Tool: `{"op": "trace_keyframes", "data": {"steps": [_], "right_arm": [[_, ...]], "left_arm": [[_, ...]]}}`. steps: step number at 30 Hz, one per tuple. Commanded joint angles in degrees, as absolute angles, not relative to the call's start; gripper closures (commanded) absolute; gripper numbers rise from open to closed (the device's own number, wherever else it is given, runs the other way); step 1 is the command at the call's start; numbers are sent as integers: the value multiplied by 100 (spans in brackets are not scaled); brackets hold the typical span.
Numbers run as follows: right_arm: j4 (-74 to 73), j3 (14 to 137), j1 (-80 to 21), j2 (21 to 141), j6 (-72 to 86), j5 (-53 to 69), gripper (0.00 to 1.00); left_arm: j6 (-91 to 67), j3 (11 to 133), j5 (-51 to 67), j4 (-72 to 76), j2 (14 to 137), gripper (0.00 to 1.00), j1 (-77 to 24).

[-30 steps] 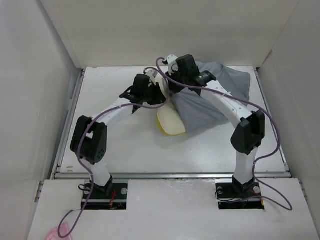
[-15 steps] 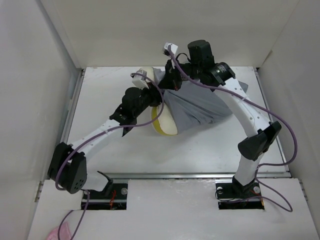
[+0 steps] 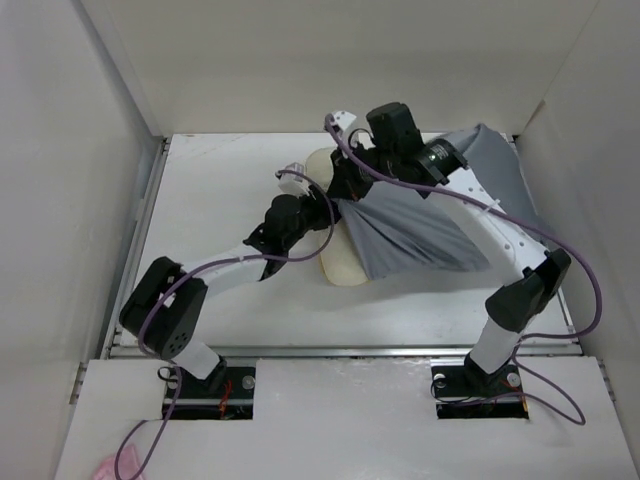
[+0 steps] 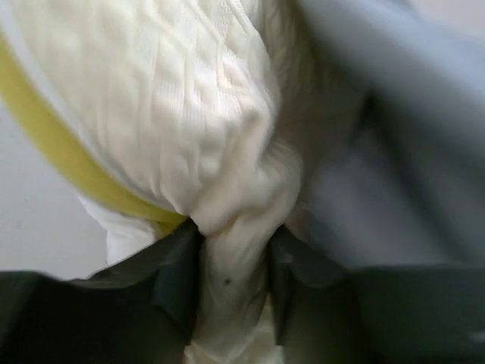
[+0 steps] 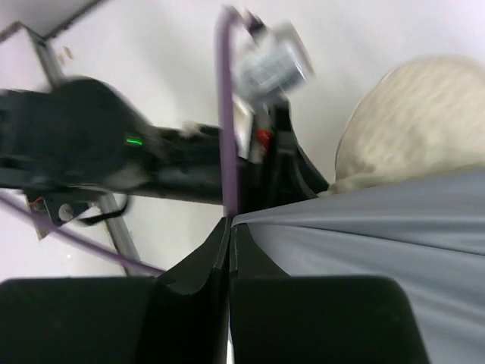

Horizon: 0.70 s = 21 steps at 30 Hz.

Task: Put the pillow into the pillowcase

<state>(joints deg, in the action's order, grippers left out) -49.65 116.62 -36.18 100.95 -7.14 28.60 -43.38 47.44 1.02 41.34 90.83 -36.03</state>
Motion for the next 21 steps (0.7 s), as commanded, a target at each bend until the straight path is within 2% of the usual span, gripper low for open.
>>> {"op": "trace_keyframes", "data": {"steps": [1, 3, 4, 6, 8, 9, 12, 13, 16, 19, 21], "right_arm": [[-3947, 10927, -3938, 9606, -72, 2269, 100], [-3737, 10286, -3797, 9659, 9, 1995, 100], [-3596, 10031, -3797, 9659, 70, 1995, 100], [-3288, 9415, -3797, 9659, 132, 2135, 100], [-3287, 9194, -3797, 9659, 185, 2084, 92], [-3287, 9028, -3797, 9659, 185, 1970, 71], [-3287, 8851, -3797, 9449, 245, 1846, 33], [-3217, 8703, -3797, 9361, 246, 1776, 10], [-3138, 8517, -3797, 8896, 448, 1504, 1], [-3138, 8464, -3736, 8316, 694, 1048, 1], [-3260, 8341, -3683, 7895, 991, 775, 1]], "left_arm": [[-4202, 4597, 378, 4352, 8002, 65, -3744], [-4087, 4370, 229, 3913, 7701, 52, -3744], [-4026, 4316, 229, 3746, 7490, 31, -3744], [-4025, 4167, 10, 3105, 7313, 29, -3744], [-4078, 4026, -525, 2595, 6990, 26, -3744], [-4139, 3851, -727, 2132, 6857, 24, -3744], [-4228, 3587, -1440, 1488, 6270, 16, -3657], [-4341, 3525, -1546, 1329, 6136, 14, -3604], [-4360, 3524, -2055, 872, 5740, 11, -3507], [-4272, 3611, -2469, 677, 5564, 2, -3455], [-3923, 3814, -2365, 834, 5616, 0, -3454]]}}
